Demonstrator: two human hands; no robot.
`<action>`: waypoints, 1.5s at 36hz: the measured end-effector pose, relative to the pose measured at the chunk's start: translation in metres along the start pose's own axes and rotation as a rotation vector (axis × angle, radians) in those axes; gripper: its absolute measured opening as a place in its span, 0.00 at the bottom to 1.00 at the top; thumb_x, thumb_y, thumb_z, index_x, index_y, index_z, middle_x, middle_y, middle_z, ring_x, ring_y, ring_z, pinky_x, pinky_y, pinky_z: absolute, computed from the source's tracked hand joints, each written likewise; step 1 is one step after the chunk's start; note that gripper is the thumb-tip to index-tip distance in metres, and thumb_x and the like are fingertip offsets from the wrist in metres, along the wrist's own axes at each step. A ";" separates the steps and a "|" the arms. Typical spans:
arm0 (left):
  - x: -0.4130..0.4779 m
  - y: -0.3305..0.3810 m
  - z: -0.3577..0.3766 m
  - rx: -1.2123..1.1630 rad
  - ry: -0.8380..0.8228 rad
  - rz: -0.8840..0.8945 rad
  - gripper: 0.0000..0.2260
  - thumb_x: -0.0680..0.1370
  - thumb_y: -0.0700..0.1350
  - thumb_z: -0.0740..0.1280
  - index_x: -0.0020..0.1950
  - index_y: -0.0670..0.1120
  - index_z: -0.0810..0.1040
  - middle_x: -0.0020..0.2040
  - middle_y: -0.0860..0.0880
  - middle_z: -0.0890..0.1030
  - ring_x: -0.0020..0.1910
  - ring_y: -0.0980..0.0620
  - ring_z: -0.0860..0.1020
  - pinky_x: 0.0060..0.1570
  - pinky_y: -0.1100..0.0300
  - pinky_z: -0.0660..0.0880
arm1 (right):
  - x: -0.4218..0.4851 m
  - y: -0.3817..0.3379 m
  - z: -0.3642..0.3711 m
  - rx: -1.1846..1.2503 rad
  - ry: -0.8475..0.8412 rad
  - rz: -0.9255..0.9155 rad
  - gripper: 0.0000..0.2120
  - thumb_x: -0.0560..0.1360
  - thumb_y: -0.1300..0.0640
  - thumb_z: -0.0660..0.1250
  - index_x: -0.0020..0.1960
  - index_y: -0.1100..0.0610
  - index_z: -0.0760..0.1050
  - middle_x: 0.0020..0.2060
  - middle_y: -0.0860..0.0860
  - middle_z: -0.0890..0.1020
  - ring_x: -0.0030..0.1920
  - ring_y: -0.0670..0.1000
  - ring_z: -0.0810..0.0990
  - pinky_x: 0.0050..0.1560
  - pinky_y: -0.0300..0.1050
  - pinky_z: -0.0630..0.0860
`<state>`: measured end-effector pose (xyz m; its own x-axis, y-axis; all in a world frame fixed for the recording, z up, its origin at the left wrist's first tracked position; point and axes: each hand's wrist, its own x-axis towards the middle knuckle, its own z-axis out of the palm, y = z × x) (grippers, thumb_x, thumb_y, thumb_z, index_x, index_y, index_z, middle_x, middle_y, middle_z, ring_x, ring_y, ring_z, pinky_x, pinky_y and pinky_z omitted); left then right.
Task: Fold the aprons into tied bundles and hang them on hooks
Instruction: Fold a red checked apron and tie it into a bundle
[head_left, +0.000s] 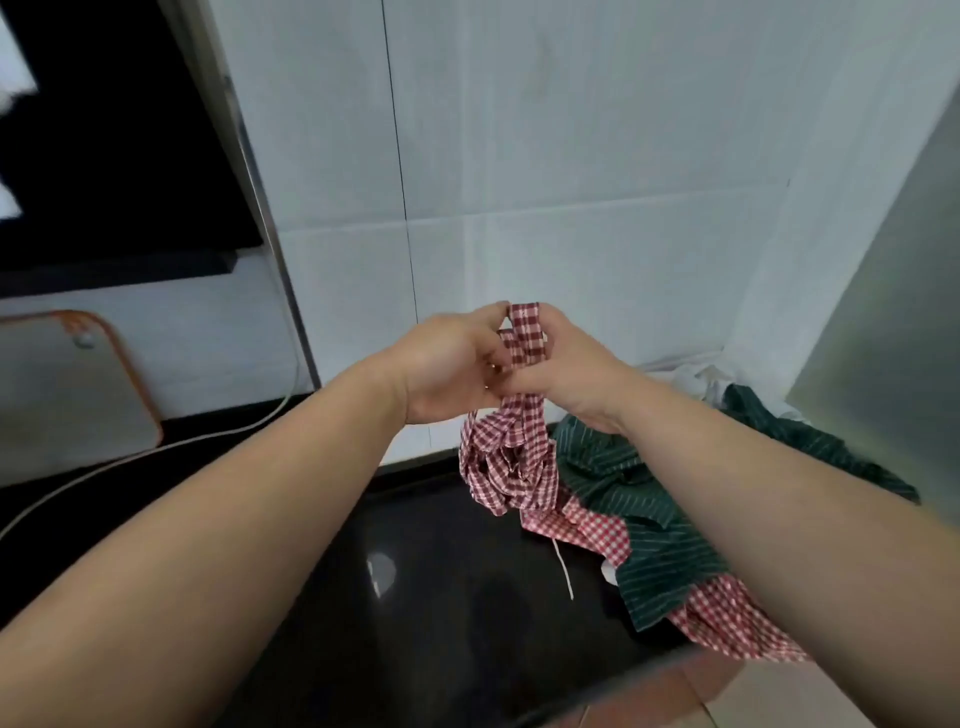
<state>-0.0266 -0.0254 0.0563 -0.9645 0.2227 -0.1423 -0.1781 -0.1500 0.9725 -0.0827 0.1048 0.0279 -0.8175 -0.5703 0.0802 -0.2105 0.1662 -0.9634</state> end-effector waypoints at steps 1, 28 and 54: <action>0.002 0.007 0.002 0.056 0.009 0.005 0.22 0.76 0.27 0.49 0.58 0.50 0.72 0.57 0.45 0.77 0.52 0.47 0.76 0.54 0.53 0.73 | 0.002 -0.005 -0.004 -0.018 0.031 -0.030 0.27 0.66 0.70 0.72 0.59 0.51 0.69 0.47 0.52 0.80 0.48 0.51 0.81 0.50 0.49 0.80; 0.010 0.145 -0.017 0.304 0.170 0.410 0.06 0.75 0.44 0.67 0.43 0.44 0.72 0.29 0.51 0.72 0.29 0.57 0.73 0.53 0.56 0.77 | 0.049 -0.176 -0.085 -0.072 0.067 -0.156 0.07 0.74 0.70 0.59 0.43 0.59 0.69 0.32 0.53 0.67 0.33 0.49 0.67 0.35 0.42 0.72; 0.046 0.331 -0.103 0.894 1.103 1.008 0.04 0.79 0.48 0.66 0.48 0.48 0.74 0.40 0.51 0.77 0.39 0.53 0.76 0.34 0.63 0.73 | 0.211 -0.311 -0.050 -0.232 0.593 -0.733 0.03 0.76 0.57 0.68 0.46 0.51 0.74 0.37 0.46 0.76 0.35 0.45 0.74 0.33 0.37 0.68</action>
<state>-0.1502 -0.1642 0.3531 -0.3573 -0.3781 0.8541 0.3123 0.8134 0.4907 -0.2168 -0.0270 0.3575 -0.5652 -0.1073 0.8180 -0.8240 0.1215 -0.5534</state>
